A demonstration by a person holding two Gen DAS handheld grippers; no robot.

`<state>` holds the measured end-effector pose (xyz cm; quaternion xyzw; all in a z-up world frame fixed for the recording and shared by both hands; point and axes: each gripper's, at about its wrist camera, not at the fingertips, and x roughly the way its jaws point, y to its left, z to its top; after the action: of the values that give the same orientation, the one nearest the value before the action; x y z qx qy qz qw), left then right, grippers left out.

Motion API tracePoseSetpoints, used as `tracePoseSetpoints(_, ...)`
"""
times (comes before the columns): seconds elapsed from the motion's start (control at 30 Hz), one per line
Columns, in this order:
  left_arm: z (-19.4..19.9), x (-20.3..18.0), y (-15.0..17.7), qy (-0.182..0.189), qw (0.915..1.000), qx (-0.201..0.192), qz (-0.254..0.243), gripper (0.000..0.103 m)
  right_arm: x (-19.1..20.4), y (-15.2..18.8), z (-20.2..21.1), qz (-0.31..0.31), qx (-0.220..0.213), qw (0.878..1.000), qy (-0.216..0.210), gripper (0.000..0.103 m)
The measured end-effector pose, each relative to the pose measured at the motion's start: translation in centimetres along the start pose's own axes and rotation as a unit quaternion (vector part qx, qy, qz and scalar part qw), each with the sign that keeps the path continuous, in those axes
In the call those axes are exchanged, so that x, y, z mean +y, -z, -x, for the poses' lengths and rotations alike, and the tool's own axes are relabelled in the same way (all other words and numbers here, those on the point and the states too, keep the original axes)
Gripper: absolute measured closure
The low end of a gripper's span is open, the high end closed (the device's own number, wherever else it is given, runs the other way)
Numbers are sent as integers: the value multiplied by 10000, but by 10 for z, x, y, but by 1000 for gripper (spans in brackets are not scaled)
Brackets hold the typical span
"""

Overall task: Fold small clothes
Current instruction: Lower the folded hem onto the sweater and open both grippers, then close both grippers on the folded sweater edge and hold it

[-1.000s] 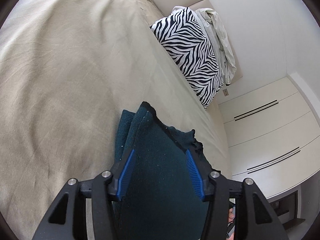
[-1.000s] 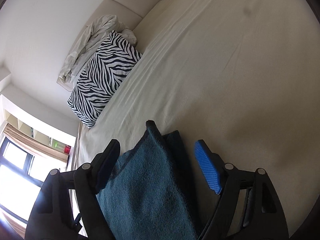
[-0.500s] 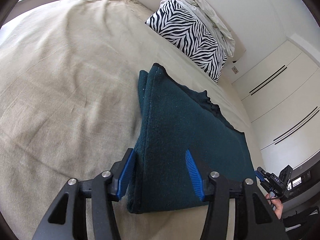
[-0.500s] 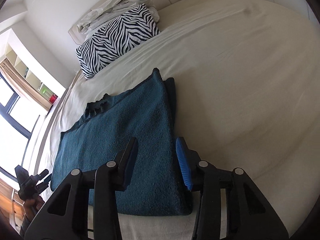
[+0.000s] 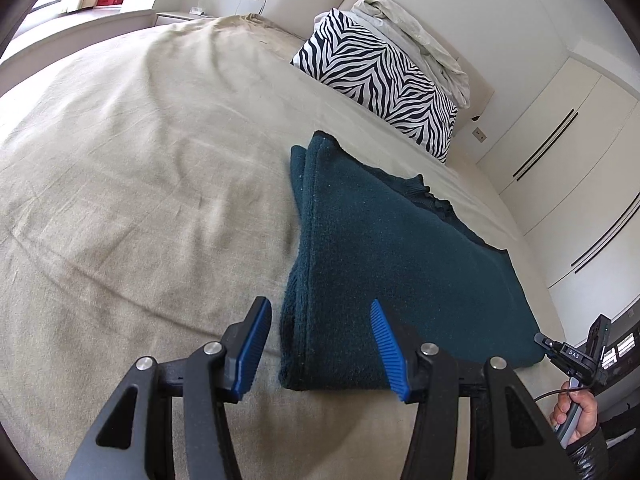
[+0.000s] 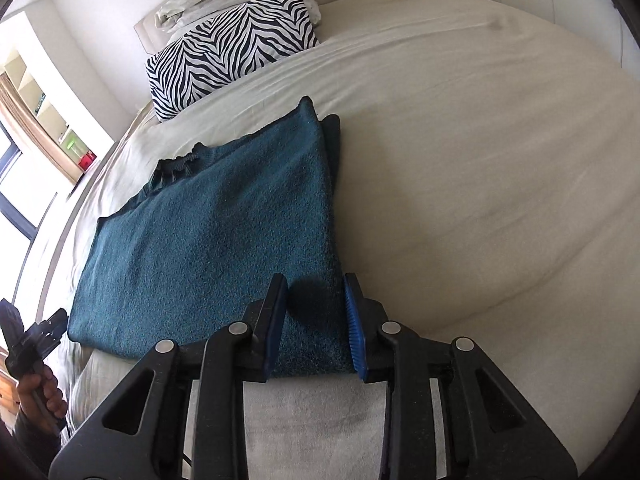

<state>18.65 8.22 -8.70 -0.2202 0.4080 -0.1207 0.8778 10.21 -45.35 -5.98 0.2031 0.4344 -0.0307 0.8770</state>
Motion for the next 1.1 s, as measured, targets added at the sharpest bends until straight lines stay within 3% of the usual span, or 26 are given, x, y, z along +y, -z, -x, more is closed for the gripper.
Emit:
tracePoseSetpoints(0.13,-7,1,2,-55,9999,118,-79,52,2,1,4,79,-81,9999,108,91)
tracePoseSetpoints(0.23,-11,-1,2,-97,9998,118,-148,62,5,1,6,207,-106,9995,215,92)
tracePoseSetpoints(0.4,-15,-6,-1,-346,9988,66,-348,92,8,1,8,328,-149,9987,363,94)
tracePoseSetpoints(0.8,0,-17,7,-530,9967,-77,-603,96,14,7,33,366,-388,9979,360,96)
tracePoseSetpoints(1.1,1,-5,29,-506,9979,83,-400,97,-1,19,33,147,-272,9991,296,98)
